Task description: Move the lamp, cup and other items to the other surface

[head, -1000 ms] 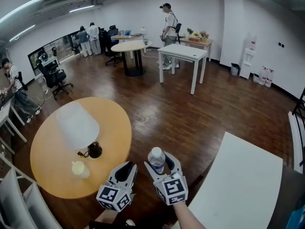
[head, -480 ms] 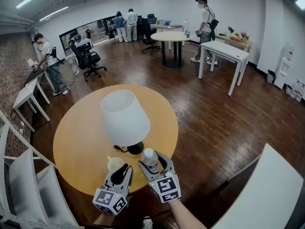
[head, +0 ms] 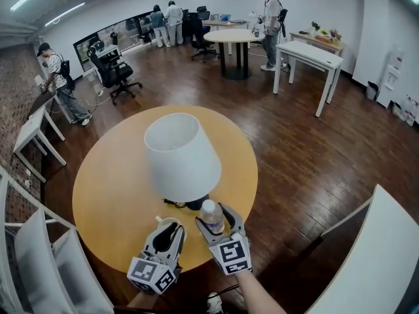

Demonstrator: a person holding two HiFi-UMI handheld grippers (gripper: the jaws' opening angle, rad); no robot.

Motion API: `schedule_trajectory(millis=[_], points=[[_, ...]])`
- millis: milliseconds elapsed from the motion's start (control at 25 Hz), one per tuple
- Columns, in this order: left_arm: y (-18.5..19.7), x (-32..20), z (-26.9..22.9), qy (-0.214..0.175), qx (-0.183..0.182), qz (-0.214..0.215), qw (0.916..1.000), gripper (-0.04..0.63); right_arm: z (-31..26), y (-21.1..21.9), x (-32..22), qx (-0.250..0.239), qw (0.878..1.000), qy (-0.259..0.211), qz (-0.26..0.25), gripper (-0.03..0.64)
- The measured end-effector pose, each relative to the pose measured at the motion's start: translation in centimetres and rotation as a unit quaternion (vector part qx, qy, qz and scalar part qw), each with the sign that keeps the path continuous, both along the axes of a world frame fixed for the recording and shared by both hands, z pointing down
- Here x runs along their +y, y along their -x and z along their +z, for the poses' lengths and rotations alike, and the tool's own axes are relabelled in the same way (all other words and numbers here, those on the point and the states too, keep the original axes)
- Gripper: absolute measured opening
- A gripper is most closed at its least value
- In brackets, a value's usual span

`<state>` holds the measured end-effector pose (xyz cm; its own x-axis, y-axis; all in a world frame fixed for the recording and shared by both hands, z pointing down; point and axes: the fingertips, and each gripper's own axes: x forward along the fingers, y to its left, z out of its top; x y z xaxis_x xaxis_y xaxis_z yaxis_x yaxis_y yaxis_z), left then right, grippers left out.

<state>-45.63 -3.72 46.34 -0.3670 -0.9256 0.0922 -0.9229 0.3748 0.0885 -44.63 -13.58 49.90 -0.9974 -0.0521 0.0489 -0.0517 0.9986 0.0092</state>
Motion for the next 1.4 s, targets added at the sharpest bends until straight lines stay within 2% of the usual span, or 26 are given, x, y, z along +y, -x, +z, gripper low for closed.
schedule_trajectory(millis=[200,360,600,720,800,880,1000,1080,1160,1400], points=[[0.5,0.1,0.9,-0.002,0.002,0.016,0.9999,0.075,0.7,0.7,0.8,0.008,1.0,0.003,0.004,0.337],[-0.9,-1.3,0.6,-0.003,0.003,0.02,0.9998,0.075,-0.3,-0.6,-0.4,0.006,1.0,0.015,0.005,0.371],[-1.1,-1.5,-0.5,-0.004,0.002,0.027,0.9996,0.075,-2.6,-2.1,-0.4,-0.01,1.0,0.019,0.02,0.371],[-2.3,-2.3,-1.0,-0.008,0.0,0.046,0.9989,0.075,-4.4,-4.2,-0.7,-0.027,0.999,0.017,0.044,0.371],[-3.5,-3.3,-1.4,-0.017,-0.006,0.074,0.9971,0.04,-5.5,-5.8,-1.0,-0.033,0.997,0.022,0.064,0.37],[-5.4,-4.9,-1.9,-0.03,-0.017,0.11,0.9933,0.012,-6.0,-7.8,-1.9,-0.041,0.995,0.016,0.09,0.333],[-8.9,-7.8,-3.1,-0.048,-0.025,0.162,0.9853,0.012,-7.3,-11.8,-3.4,-0.041,0.991,0.002,0.131,0.3],[-11.5,-9.6,-3.8,-0.056,-0.027,0.193,0.9793,0.012,-8.3,-15.2,-4.1,-0.04,0.986,-0.009,0.161,0.181],[-14.5,-11.3,-4.4,-0.064,-0.027,0.222,0.9726,0.012,-9.2,-18.8,-4.7,-0.043,0.981,-0.014,0.189,0.11],[-24.4,-15.1,-6.8,-0.088,-0.03,0.31,0.9463,0.012,-11.7,-28.7,-5.5,-0.047,0.965,-0.018,0.259,0.011]])
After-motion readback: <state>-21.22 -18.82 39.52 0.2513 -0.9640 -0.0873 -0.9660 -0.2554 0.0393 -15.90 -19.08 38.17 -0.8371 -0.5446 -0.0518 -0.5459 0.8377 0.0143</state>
